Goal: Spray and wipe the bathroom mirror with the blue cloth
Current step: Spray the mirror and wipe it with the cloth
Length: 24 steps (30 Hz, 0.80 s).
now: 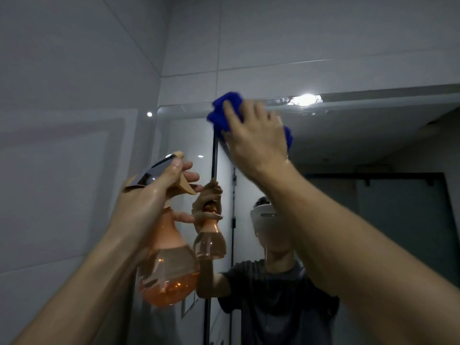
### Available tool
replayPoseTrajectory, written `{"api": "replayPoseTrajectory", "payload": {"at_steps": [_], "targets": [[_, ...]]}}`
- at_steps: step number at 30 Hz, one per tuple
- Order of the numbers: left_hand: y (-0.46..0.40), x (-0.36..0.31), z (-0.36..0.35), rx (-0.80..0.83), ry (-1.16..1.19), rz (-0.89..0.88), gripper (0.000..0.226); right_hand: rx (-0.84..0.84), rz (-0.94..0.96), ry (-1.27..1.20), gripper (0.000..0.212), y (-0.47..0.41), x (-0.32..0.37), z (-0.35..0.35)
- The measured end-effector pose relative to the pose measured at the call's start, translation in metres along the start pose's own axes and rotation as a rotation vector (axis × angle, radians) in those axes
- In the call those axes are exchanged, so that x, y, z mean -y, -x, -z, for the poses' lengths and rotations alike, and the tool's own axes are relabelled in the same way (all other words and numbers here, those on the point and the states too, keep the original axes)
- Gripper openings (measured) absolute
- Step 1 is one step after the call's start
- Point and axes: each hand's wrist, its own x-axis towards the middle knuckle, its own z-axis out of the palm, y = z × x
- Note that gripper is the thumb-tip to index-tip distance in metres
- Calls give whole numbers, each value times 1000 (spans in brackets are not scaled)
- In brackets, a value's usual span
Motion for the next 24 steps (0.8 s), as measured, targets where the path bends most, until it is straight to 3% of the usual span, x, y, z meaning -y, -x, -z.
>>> {"api": "replayPoseTrajectory", "payload": {"at_steps": [4,7,9,14,17,20,24], "targets": [[5,-8,5,7,26,5,33,66,254,-58,58,57,16,4],[4,-10,1,24,32,41,29,74,338,-20,58,85,-19,15],[3,-8,-4,32,49,63,30,49,263,53,58,88,-56,24],[0,-2,-17,51,40,82,32,-6,-230,154,57,51,-156,39],[-1,-3,-22,52,52,81,31,6,-441,155,55,30,-165,39],[-4,-7,-24,43,47,66,31,32,-458,143,57,18,-133,32],[-7,-7,-13,-38,-4,48,33,79,-158,42,59,21,-52,24]]}}
